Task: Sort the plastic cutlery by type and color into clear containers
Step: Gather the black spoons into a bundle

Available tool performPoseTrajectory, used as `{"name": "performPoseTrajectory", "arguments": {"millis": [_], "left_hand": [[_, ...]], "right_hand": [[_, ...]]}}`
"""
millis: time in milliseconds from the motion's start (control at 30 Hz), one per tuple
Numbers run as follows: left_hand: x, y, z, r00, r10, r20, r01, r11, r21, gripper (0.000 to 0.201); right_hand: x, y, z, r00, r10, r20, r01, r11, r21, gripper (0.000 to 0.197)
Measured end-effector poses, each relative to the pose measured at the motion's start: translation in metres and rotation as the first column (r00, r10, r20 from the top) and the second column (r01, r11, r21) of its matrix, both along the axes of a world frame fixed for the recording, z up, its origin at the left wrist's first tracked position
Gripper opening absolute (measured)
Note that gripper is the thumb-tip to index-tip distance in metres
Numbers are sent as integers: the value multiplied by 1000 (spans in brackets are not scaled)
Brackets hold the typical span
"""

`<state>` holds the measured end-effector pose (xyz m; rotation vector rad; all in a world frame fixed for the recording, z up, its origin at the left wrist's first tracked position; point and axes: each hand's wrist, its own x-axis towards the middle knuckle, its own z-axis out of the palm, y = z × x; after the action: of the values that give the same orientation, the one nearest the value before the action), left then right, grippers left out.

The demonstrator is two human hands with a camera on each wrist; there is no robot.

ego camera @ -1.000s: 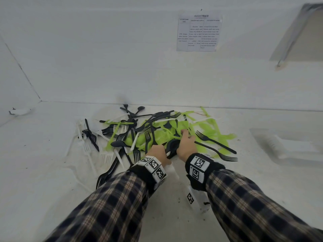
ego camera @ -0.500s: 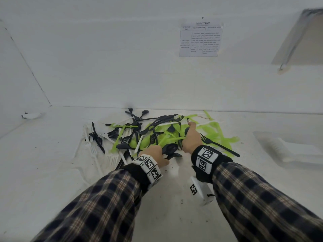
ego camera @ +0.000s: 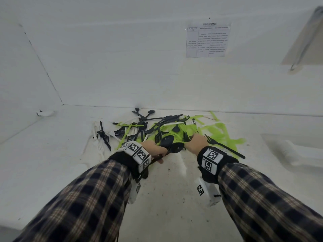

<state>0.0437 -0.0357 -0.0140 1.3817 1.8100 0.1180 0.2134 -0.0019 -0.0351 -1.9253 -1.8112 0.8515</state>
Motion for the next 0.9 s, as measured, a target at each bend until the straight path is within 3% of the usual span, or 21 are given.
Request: {"name": "performPoseTrajectory", "arguments": {"millis": [100, 167, 333, 467, 567, 633, 767, 900], "left_hand": [[6, 1, -4, 949, 175, 263, -168, 984, -50, 13], [13, 1, -10, 878, 287, 383, -281, 957, -72, 10], [26, 1, -27, 749, 400, 528, -452, 891, -32, 11], [31, -1, -37, 663, 380, 645, -546, 835, 69, 10], [32, -2, -37, 540, 378, 752, -632, 773, 65, 12], [33, -2, -36, 496, 361, 790, -634, 772, 46, 15], [35, -2, -35, 544, 318, 777, -569, 820, 62, 8], [38, 0, -39, 608, 306, 733, -579, 803, 144, 10]], "right_hand": [[-1, -4, -1, 982, -89, -168, 88, 996, -12, 45], [-3, -7, -2, 968, -136, -210, 144, 989, 23, 44], [-2, -8, -6, 1000, 14, -9, -15, 999, -36, 42], [7, -5, -4, 1000, -24, 15, 24, 1000, 5, 42], [8, -2, -4, 978, -124, -167, 141, 986, 90, 43], [0, -2, -3, 930, -127, -345, 170, 980, 99, 37], [-24, -8, -4, 829, -48, -558, 43, 999, -21, 24], [-42, -8, -11, 769, -96, -632, 79, 995, -54, 16]]}}
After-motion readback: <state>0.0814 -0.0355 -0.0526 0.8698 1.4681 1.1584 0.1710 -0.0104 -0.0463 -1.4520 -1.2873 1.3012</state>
